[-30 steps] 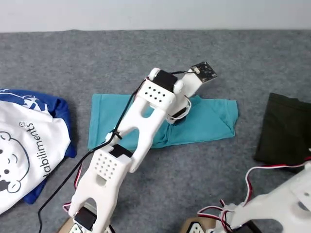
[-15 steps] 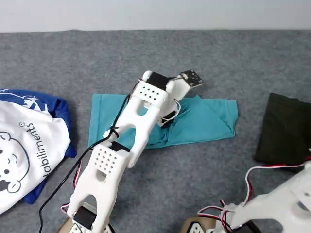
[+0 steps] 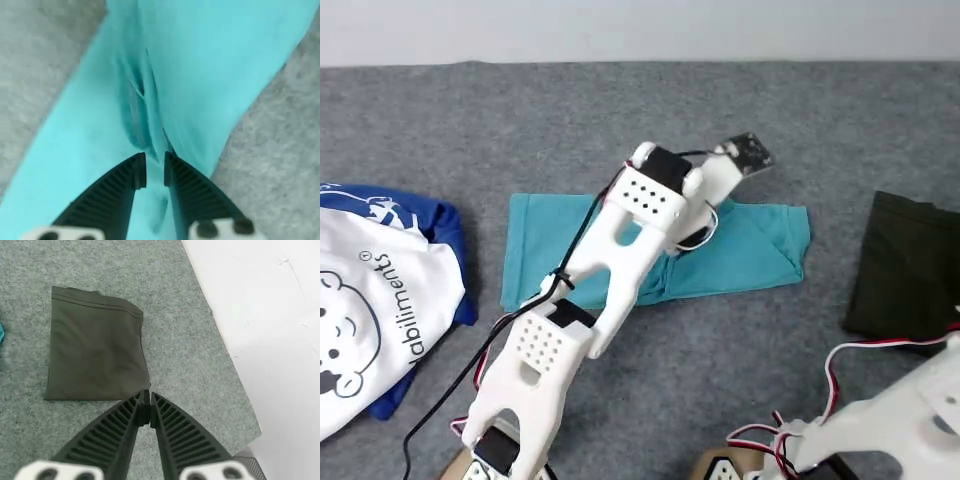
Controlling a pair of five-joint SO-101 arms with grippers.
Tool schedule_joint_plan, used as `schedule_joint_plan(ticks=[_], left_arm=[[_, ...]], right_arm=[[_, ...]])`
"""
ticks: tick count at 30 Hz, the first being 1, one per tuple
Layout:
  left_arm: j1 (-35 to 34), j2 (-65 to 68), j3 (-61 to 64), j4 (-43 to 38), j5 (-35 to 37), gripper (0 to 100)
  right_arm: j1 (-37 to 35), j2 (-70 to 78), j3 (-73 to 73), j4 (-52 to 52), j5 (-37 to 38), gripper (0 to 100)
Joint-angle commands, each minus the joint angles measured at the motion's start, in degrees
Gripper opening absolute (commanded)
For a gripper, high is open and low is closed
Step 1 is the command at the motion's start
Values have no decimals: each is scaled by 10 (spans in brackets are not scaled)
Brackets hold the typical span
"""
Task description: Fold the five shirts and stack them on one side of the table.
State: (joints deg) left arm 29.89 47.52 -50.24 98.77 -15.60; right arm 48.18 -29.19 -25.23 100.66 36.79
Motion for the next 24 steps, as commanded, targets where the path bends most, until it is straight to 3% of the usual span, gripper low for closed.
schedule_joint_plan(ticks=[1, 8, 18, 24], left_arm=[[-4, 9, 28, -14, 17, 66], [-60, 56, 22, -21, 20, 66], [-19, 21, -28, 16, 27, 65], [-33, -46, -40, 18, 55, 65]], right_arm=[[3, -12, -29, 23, 3, 10], [3, -12, -29, 23, 3, 10], [3, -12, -29, 23, 3, 10], [3, -12, -29, 23, 3, 10]])
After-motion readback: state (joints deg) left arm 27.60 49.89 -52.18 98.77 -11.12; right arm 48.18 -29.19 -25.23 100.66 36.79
